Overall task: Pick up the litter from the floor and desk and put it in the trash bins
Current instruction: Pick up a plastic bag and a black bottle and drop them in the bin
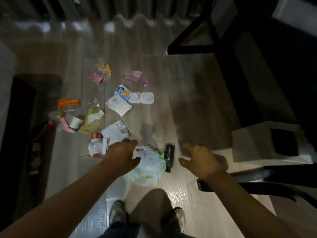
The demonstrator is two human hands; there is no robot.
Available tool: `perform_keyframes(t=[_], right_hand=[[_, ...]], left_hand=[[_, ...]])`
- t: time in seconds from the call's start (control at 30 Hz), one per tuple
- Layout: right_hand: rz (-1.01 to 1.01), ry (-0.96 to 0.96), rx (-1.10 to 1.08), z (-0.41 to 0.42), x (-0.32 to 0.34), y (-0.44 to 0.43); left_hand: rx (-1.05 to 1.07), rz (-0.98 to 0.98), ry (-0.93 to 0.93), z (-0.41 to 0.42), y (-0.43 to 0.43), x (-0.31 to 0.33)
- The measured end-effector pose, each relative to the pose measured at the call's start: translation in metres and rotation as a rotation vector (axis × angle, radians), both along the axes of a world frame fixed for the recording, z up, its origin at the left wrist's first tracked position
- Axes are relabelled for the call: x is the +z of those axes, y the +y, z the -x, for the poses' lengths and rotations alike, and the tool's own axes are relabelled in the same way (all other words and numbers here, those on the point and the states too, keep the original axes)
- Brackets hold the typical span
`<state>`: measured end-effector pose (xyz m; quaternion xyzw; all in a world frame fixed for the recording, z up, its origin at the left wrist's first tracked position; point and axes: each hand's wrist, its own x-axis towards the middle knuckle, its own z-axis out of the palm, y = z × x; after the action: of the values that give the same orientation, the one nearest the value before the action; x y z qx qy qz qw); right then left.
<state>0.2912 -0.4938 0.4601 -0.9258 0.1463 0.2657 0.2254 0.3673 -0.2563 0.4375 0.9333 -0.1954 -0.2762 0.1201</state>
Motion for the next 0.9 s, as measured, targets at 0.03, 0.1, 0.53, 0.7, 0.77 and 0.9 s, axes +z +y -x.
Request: perform_keyframes(t=[0.03,0.1,0.53,0.7,0.77,0.9], right_hand=[[0.004,0.013,0.003,-0.001,-0.027,-0.002],[0.03,0.016,0.006,-0.001,-0.083,-0.008],[0.196,-0.126,0.218,-0.036,-0.397,-0.042],[0.092,-0.187,0.179,-0.04,-0.446,-0.039],[0.084,-0.179,0.146,-0.033,-0.449,-0.038],[0.082,-0.161,0.049,-0.016,-0.446,-0.039]], left_hand=[[0.0,-0.005,0.001,0.001,-0.001,-0.027],[-0.009,-0.027,-0.003,0.003,-0.004,-0.08],[-0.169,-0.08,-0.022,-0.028,-0.019,-0.391],[-0.226,-0.034,-0.05,-0.038,-0.021,-0.434],[-0.195,-0.042,0.009,-0.031,-0.021,-0.434],[-0.154,-0.108,0.061,-0.013,-0.023,-0.436]])
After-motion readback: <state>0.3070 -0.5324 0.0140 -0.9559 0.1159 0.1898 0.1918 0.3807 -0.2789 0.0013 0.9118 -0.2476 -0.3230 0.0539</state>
